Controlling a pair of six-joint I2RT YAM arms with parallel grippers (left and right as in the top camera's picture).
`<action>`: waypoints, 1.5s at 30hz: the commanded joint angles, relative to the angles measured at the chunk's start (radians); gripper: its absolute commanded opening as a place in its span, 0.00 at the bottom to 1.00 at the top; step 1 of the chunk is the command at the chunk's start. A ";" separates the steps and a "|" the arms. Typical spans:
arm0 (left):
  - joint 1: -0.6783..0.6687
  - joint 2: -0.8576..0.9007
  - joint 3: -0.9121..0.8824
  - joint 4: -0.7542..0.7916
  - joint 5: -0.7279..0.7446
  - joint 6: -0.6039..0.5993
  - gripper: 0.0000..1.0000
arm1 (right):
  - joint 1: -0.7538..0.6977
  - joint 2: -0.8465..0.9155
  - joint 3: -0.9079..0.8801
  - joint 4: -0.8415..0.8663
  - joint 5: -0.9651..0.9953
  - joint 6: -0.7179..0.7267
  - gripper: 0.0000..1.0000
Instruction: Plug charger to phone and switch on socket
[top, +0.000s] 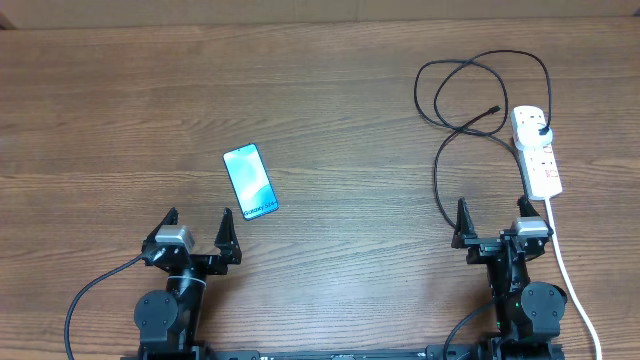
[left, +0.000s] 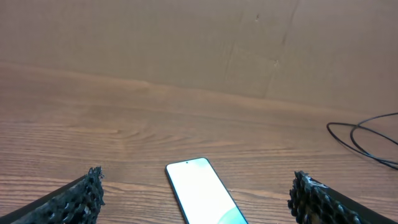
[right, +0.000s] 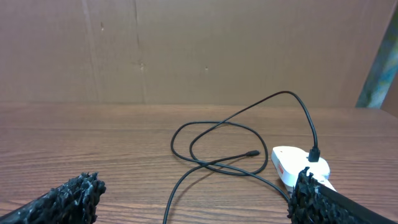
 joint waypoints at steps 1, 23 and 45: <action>0.009 -0.009 -0.003 -0.006 -0.042 0.023 1.00 | -0.006 -0.012 -0.011 0.002 0.005 -0.002 1.00; 0.009 -0.009 0.050 -0.034 0.316 -0.147 1.00 | -0.006 -0.012 -0.011 0.002 0.005 -0.002 1.00; 0.009 0.187 0.538 -0.407 0.183 -0.069 1.00 | -0.006 -0.012 -0.011 0.002 0.005 -0.002 1.00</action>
